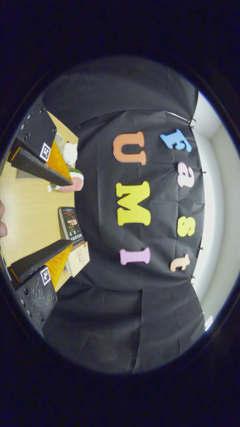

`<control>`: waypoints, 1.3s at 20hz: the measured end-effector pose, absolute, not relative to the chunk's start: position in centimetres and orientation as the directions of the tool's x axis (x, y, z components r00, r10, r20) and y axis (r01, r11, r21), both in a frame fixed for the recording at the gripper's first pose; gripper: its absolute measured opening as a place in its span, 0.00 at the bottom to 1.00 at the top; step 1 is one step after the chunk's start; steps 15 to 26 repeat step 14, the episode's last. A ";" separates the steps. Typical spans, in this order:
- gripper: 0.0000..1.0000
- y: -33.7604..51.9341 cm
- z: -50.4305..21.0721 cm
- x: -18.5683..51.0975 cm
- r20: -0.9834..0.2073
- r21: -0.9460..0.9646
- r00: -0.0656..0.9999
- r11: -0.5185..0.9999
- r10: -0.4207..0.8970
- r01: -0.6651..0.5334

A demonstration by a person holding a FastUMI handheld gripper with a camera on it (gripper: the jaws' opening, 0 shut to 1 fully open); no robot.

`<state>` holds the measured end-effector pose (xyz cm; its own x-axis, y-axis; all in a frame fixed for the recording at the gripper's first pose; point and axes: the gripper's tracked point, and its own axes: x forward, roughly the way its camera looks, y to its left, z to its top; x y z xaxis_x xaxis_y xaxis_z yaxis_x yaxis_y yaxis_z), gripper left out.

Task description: Open the storage box then place both shoes into the box .Put the left shoe in first, then the right shoe, with the right side of both shoes facing outward in a uniform manner.

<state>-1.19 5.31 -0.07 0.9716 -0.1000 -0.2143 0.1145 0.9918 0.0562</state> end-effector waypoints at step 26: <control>0.97 6.7 0.0 -0.5 -0.213 0.113 0.977 0.993 -0.018 0.043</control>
